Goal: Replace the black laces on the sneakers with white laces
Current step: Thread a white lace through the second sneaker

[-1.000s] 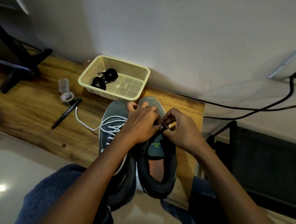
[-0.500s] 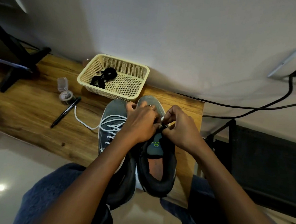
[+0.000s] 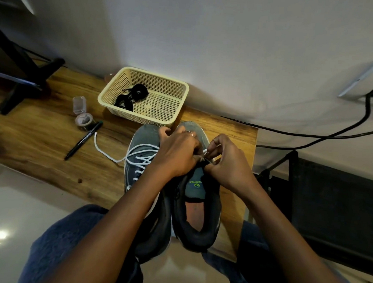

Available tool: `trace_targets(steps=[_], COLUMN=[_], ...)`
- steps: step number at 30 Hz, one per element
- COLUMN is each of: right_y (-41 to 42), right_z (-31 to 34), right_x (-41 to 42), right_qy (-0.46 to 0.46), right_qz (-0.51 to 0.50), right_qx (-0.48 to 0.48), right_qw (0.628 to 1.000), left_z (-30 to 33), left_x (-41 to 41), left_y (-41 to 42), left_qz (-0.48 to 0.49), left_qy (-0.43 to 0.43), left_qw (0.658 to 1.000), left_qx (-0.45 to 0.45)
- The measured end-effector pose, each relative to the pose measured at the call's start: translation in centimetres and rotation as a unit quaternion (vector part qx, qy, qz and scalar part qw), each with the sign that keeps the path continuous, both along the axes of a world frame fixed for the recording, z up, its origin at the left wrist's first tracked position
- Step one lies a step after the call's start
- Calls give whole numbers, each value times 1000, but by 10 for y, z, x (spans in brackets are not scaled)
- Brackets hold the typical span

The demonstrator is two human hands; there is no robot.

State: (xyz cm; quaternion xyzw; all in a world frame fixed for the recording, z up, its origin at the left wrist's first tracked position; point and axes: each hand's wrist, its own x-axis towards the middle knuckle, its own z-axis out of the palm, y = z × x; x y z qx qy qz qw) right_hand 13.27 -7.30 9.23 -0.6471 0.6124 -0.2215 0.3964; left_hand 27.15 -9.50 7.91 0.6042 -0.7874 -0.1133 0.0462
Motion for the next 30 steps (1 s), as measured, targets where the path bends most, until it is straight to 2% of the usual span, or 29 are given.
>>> trace_targets(steps=[22,26,30], right_y=[3,-2,-7], right_z=[-7,-7,-8], right_x=[0,-4,-3], right_qy=[-51,-148,-108], right_qz=[-58,-132,-121], right_qx=[7,99,122], right_qw=[997,975,979], left_z=[-5,-3,-4], left_x=[0,7,10], left_y=[2,1,1], left_qz=[12,38,47], left_qy=[14,39,31], left_qw=[1000,998,998], left_qx=[-13,16,18])
